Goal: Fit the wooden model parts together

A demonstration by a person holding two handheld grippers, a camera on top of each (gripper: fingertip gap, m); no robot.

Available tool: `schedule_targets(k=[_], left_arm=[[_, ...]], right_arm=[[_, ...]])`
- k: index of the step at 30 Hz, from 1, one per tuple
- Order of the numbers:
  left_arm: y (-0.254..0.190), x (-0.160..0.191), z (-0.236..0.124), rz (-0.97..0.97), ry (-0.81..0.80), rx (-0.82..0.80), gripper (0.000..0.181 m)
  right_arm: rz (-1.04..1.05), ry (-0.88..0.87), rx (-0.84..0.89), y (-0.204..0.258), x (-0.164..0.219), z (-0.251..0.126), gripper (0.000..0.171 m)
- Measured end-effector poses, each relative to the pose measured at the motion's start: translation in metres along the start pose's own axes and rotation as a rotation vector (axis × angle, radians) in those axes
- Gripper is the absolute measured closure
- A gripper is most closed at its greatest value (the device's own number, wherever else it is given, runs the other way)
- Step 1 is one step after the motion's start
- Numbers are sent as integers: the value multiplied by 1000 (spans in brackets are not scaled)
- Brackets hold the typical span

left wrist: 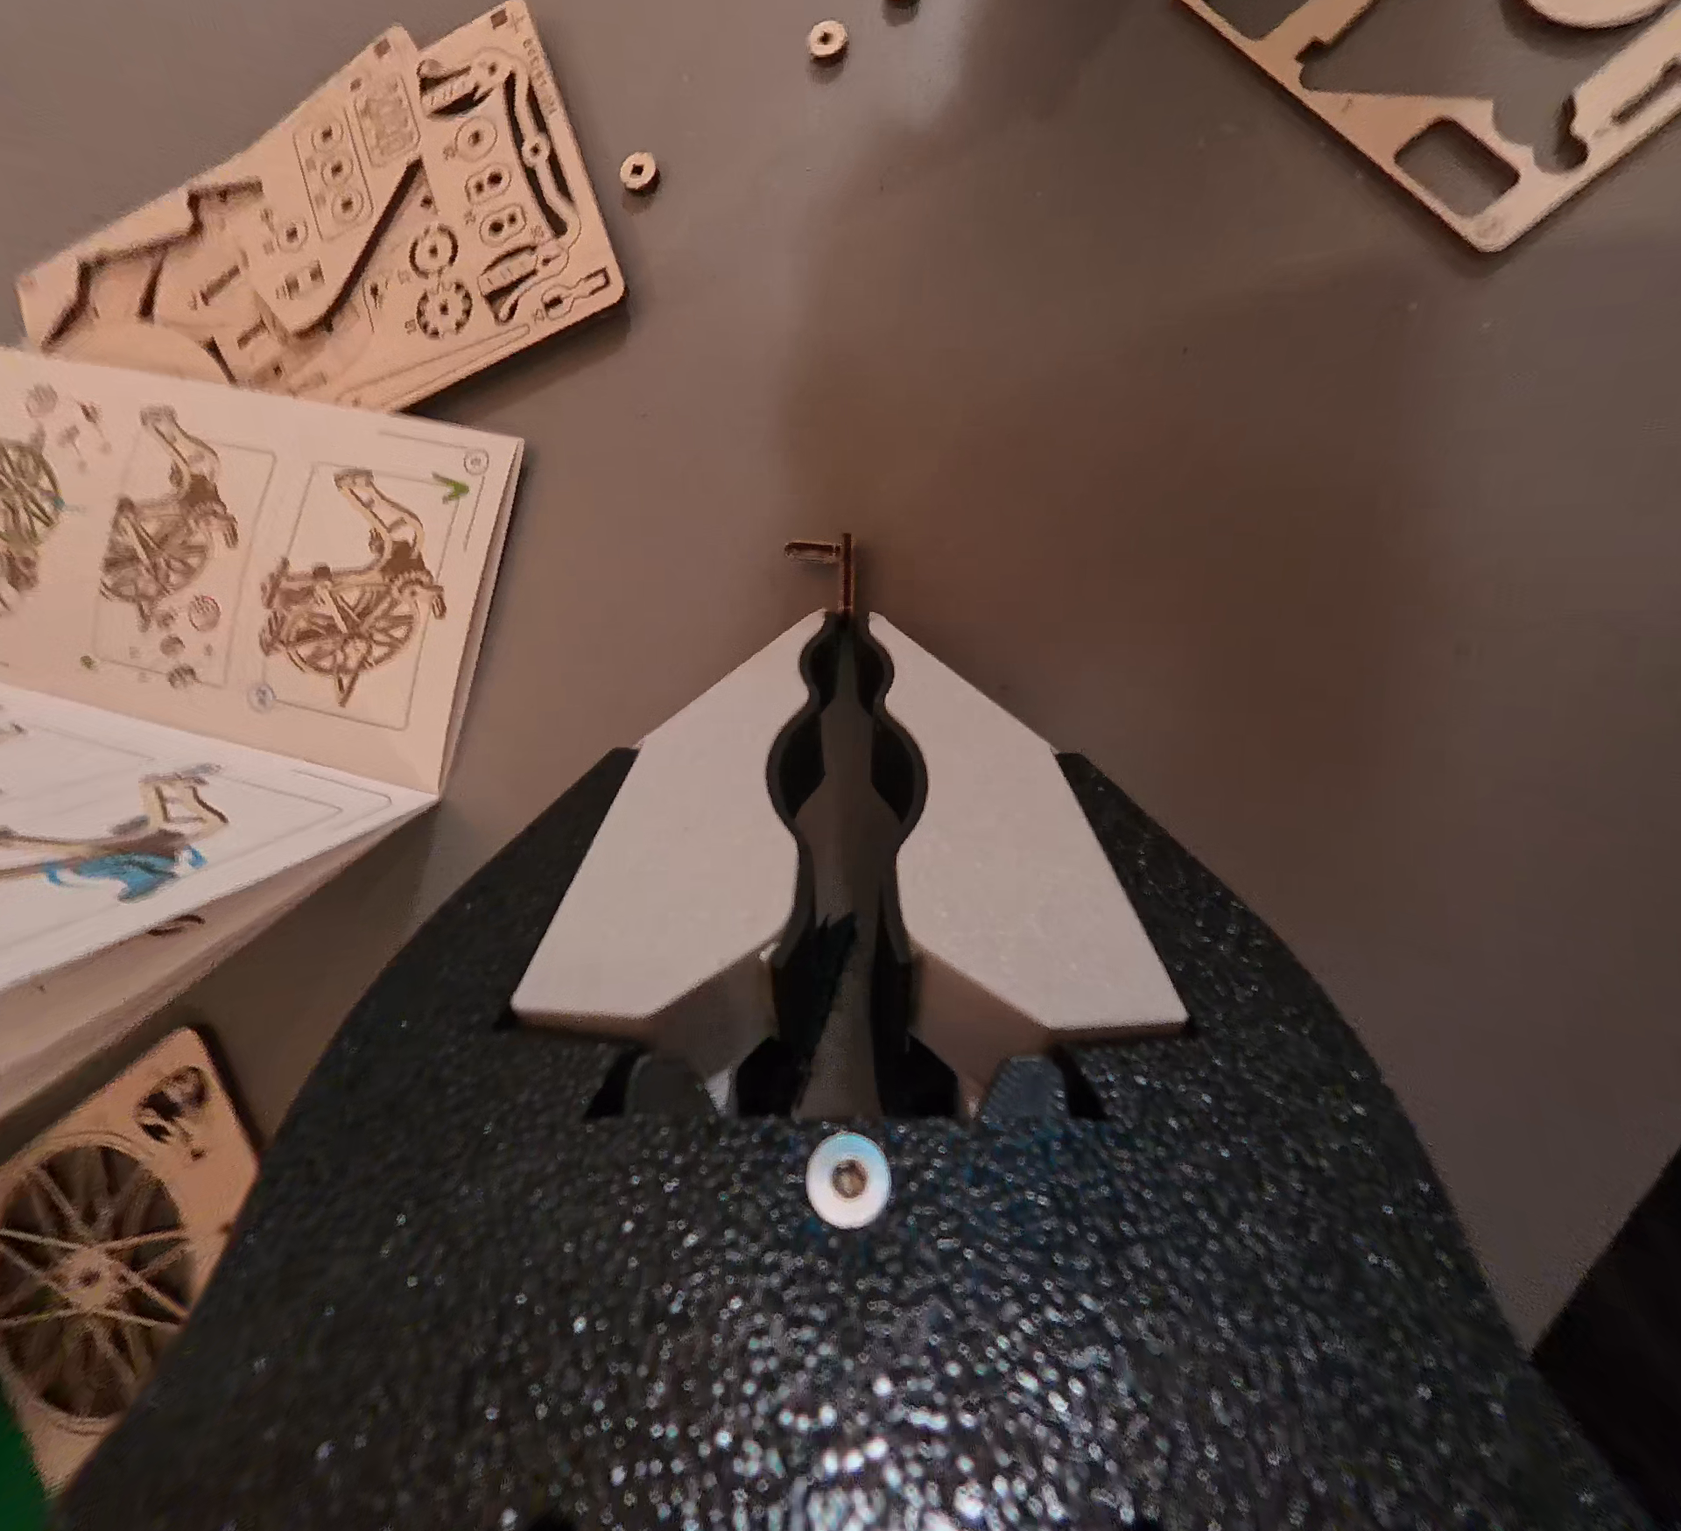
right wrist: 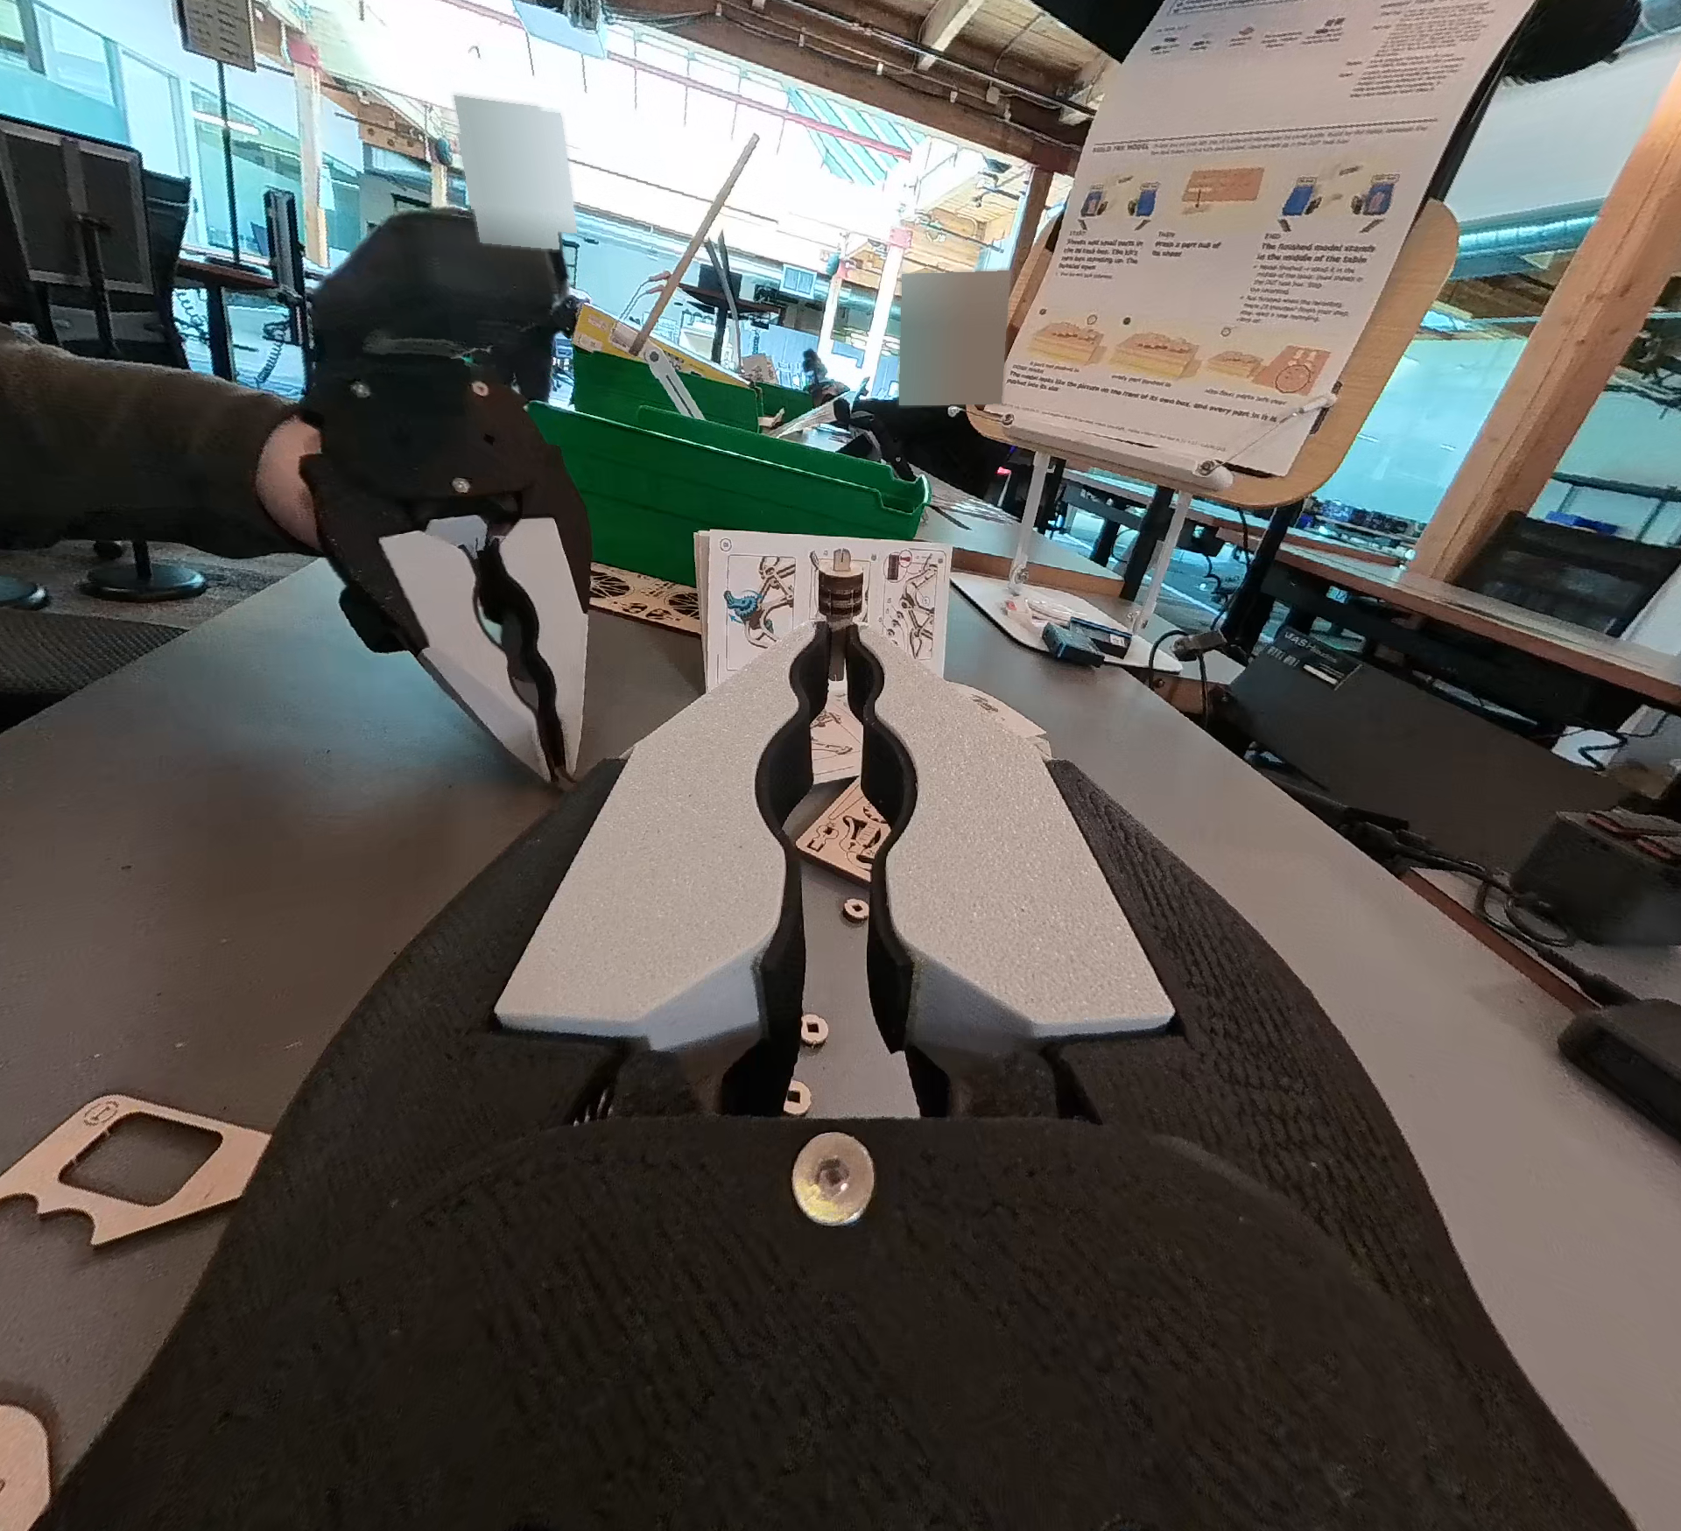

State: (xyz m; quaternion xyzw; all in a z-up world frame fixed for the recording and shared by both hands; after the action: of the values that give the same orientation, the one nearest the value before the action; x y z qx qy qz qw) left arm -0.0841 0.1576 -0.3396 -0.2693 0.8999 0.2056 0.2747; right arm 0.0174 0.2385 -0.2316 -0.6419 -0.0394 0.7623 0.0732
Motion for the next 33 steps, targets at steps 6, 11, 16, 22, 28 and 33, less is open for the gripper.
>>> schedule_targets(k=[6, 11, 16, 22, 28, 33], left_arm=[[0, -18, -6, 349, -50, -163, 180], [0, -29, -10, 498, -69, -245, 180], [1, -29, -10, 514, -64, -258, 180], [1, -29, -10, 520, -65, -262, 180], [-1, -26, -6, 465, -55, -228, 180], [-1, -27, -5, 365, -77, -187, 180]], right_arm=[[2, -1, 0, 0, 0, 0, 170], [0, 0, -1, 0, 0, 0, 170], [-1, 1, -1, 0, 0, 0, 170], [-4, 2, -2, 1, 0, 0, 170], [-6, 2, -3, 1, 0, 1, 171], [-8, 3, -4, 1, 0, 1, 170]])
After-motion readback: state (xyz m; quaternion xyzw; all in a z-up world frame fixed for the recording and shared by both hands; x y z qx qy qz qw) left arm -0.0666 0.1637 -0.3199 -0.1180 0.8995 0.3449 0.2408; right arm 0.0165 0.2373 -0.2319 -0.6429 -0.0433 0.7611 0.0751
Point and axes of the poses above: each gripper's, where its closed fingertips meet, z out along the fingers, x out of its underside, y = z × x across the jaws, the point moved 1 cm from there along -z, back along the fingers, and after that the axes turned 4 degrees about z, right-handed, at the moved point
